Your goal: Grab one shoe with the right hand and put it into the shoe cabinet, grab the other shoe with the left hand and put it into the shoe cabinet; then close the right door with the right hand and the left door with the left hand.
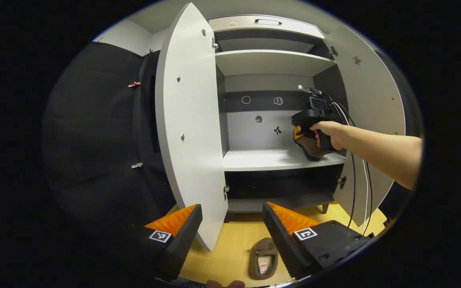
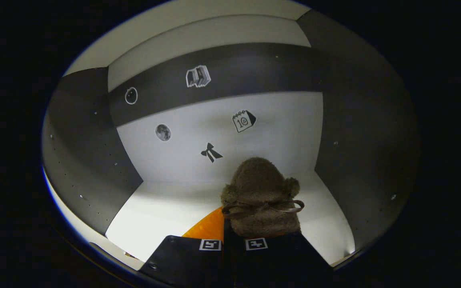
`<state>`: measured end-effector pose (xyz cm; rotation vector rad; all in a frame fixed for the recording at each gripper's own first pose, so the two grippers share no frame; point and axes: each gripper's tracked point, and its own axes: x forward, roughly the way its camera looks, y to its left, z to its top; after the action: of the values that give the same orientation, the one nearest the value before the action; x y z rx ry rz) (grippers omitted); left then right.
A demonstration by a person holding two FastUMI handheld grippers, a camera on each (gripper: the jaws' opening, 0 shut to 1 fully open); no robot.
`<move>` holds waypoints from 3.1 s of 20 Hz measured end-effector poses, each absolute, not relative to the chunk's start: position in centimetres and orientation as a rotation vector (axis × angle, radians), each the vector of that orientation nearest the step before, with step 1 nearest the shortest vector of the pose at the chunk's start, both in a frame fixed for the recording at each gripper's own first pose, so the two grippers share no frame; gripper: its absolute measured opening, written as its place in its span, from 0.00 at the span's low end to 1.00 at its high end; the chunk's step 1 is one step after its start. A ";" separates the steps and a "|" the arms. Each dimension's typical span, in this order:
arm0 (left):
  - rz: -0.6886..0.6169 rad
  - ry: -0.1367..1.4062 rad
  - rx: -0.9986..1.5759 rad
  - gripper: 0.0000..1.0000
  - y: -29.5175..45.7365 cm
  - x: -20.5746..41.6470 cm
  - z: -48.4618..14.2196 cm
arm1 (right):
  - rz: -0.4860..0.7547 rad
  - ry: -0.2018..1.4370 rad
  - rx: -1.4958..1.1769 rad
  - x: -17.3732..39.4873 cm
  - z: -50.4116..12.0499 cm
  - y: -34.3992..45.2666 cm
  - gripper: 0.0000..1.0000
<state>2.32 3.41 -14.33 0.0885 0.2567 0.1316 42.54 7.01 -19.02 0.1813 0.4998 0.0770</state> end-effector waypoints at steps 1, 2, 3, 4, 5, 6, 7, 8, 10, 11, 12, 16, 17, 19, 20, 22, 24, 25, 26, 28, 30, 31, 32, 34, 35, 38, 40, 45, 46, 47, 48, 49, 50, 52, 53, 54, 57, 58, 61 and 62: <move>0.136 0.260 0.089 0.95 3.5 2.3 -14.5 | 0.065 0.498 0.165 43.0 -19.4 7.0 0.07; 0.139 0.264 0.089 0.95 3.6 2.4 -14.6 | 0.052 0.496 0.146 43.1 -19.6 6.9 0.07; 0.144 0.268 0.088 0.95 3.8 2.3 -14.8 | 0.055 0.509 0.141 43.2 -20.2 7.1 0.09; 0.150 0.272 0.085 0.95 3.9 2.3 -15.0 | 0.066 0.529 0.144 43.1 -20.8 7.5 0.09; 0.154 0.277 0.081 0.95 4.1 2.4 -15.1 | 0.079 0.554 0.149 42.9 -21.5 8.0 0.11; 0.155 0.280 0.074 0.95 4.1 2.4 -15.2 | 0.085 0.574 0.149 42.6 -21.7 8.1 0.13; 0.154 0.281 0.066 0.95 4.1 2.2 -15.2 | 0.073 0.572 0.141 42.8 -21.7 8.0 0.15; 0.153 0.281 0.060 0.95 4.1 2.2 -15.2 | 0.066 0.572 0.146 42.9 -21.6 7.9 0.17; 0.149 0.276 0.059 0.96 4.1 2.3 -14.9 | 0.073 0.592 0.182 42.3 -21.3 8.1 0.18; 0.149 0.273 0.061 0.95 4.1 2.2 -14.8 | 0.078 0.600 0.195 42.1 -21.2 8.2 0.28; 0.146 0.271 0.062 0.95 4.0 2.2 -14.6 | 0.081 0.601 0.204 41.7 -20.8 8.3 0.33; 0.131 0.260 0.062 0.95 3.6 2.1 -14.0 | 0.117 0.599 0.191 39.6 -19.3 8.8 0.49; 0.125 0.256 0.065 0.95 3.6 2.0 -13.7 | 0.129 0.595 0.183 39.0 -18.9 8.9 0.55; 0.110 0.247 0.071 0.95 3.4 1.8 -13.3 | 0.148 0.582 0.165 37.7 -18.0 8.8 0.70; 0.100 0.242 0.070 0.95 3.3 1.8 -13.2 | 0.160 0.573 0.162 36.9 -17.5 8.9 0.74; 0.072 0.243 0.062 0.95 2.8 1.7 -13.4 | 0.193 0.545 0.172 35.2 -16.0 9.2 0.87; 0.053 0.244 0.065 0.95 2.6 1.6 -13.9 | 0.212 0.488 0.166 33.3 -13.7 8.9 0.90; 0.044 0.246 0.069 0.95 2.6 1.4 -14.3 | 0.215 0.445 0.161 32.3 -12.3 8.6 0.94; 0.029 0.250 0.069 0.95 2.4 1.5 -14.8 | 0.217 0.403 0.156 31.2 -10.8 8.3 0.95; 0.003 0.259 0.056 0.95 2.1 1.2 -15.9 | 0.203 0.333 0.150 28.7 -8.3 7.5 0.98; -0.034 0.282 0.030 0.96 1.7 0.8 -17.6 | 0.185 0.257 0.146 25.7 -5.8 6.6 0.98; -0.054 0.307 0.019 0.96 1.4 0.7 -18.9 | 0.176 0.220 0.140 24.0 -4.7 6.1 0.98; -0.072 0.338 0.013 0.96 1.2 0.4 -20.5 | 0.172 0.183 0.134 22.3 -3.9 5.8 0.98; -0.122 0.407 -0.005 0.96 0.5 -0.3 -24.0 | 0.160 0.135 0.109 18.8 -2.8 4.9 0.98; -0.144 0.441 -0.008 0.96 0.2 -0.6 -25.8 | 0.152 0.119 0.096 17.3 -2.4 4.5 0.98; -0.168 0.548 0.009 0.95 -0.2 -1.4 -31.7 | 0.142 0.094 0.093 13.0 -1.2 3.3 0.98; -0.178 0.605 0.015 0.96 -0.4 -0.8 -35.1 | 0.130 0.067 0.109 10.3 -0.1 2.5 0.98; -0.181 0.696 0.013 0.96 -0.5 1.8 -41.8 | 0.085 0.016 0.100 4.1 1.7 -1.0 0.98; -0.188 0.702 0.020 0.96 -0.6 2.6 -43.0 | 0.072 0.021 0.111 3.0 1.8 -2.0 1.00; -0.201 0.702 0.027 0.95 -0.7 3.4 -44.0 | 0.051 0.018 0.121 2.3 2.0 -3.2 0.98; -0.215 0.699 0.031 0.94 -1.0 4.2 -44.9 | 0.025 0.017 0.127 1.8 1.9 -4.5 0.98; -0.228 0.701 0.037 0.92 -1.3 4.7 -45.8 | 0.004 0.026 0.134 1.3 1.7 -5.6 0.98; -0.236 0.704 0.040 0.92 -1.4 5.2 -46.7 | -0.013 0.037 0.145 0.6 1.4 -6.5 0.98; -0.272 0.708 -0.004 0.91 -2.5 5.9 -47.7 | -0.041 0.052 0.162 -0.2 1.2 -8.1 0.98; -0.277 0.708 -0.036 0.85 -3.0 6.1 -47.9 | -0.055 0.054 0.167 -0.8 1.4 -8.8 0.98; -0.248 0.698 -0.032 0.71 -2.6 6.7 -47.9 | -0.065 0.059 0.165 -1.1 1.2 -9.3 0.98; -0.190 0.675 -0.023 0.34 -1.7 8.2 -47.7 | -0.096 0.072 0.138 -1.9 0.7 -11.0 1.00; -0.182 0.683 -0.017 0.29 -1.6 8.3 -47.7 | -0.102 0.072 0.135 -2.0 0.7 -11.4 0.98; -0.207 0.720 -0.017 0.13 -1.8 8.0 -47.5 | -0.118 0.071 0.161 -2.3 0.7 -12.5 0.98; -0.205 0.723 -0.026 0.12 -1.8 7.9 -46.8 | -0.124 0.066 0.171 -2.2 0.8 -13.0 0.98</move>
<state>7.88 -1.81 -46.82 -0.0262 0.7233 -0.2045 -2.21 -12.95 0.80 0.1710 0.0660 -0.1241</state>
